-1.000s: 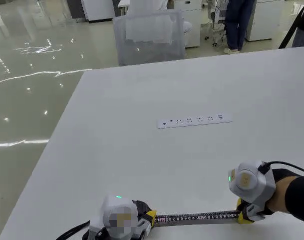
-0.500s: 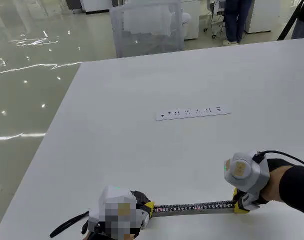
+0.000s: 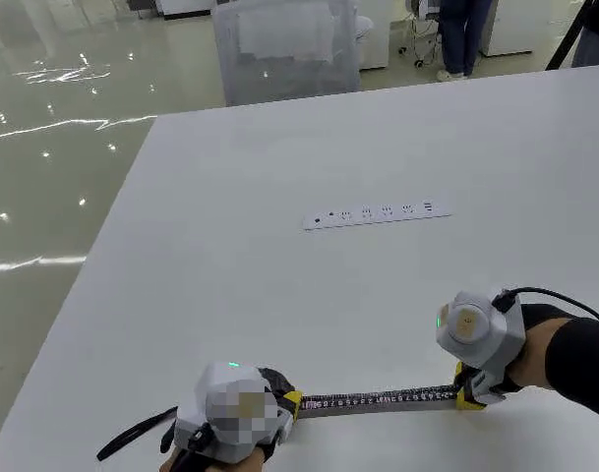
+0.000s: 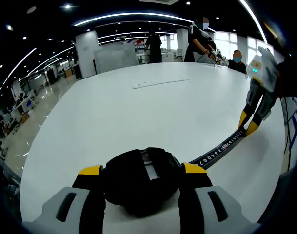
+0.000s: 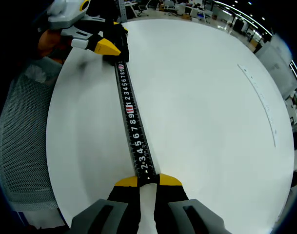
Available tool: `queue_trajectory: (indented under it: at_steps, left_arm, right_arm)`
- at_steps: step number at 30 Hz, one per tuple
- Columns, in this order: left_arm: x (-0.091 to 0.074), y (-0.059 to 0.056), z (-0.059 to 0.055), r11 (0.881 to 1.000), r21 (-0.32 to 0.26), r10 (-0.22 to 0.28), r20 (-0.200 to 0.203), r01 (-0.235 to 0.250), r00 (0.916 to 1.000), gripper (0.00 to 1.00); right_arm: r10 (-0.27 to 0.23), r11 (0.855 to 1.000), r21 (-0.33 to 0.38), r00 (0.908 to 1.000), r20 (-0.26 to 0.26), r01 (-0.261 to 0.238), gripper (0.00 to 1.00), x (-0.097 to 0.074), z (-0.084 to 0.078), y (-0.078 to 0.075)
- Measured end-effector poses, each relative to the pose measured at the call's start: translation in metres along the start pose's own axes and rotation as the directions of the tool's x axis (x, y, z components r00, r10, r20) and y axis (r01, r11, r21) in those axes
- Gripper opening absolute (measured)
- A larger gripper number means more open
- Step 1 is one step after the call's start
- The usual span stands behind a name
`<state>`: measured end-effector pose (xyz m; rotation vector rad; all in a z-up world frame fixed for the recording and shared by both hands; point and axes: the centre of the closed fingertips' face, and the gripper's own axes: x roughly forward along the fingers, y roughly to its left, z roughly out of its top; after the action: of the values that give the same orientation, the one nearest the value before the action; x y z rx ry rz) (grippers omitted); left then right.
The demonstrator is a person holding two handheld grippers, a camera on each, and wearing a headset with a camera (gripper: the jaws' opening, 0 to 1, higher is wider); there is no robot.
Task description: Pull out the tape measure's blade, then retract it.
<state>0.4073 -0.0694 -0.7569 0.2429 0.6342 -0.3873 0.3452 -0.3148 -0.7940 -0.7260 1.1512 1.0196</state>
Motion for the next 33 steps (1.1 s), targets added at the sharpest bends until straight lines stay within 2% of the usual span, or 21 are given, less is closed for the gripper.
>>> queue_trajectory:
  at_steps: [33]
  left_arm:
    - [-0.0011,-0.0004,0.0006,1.0,0.012,0.0,-0.002,0.0,1.0,0.55]
  right_arm:
    - [0.007,1.0,0.014,1.0,-0.003,-0.007,0.05,0.0023,0.0049,-0.0012]
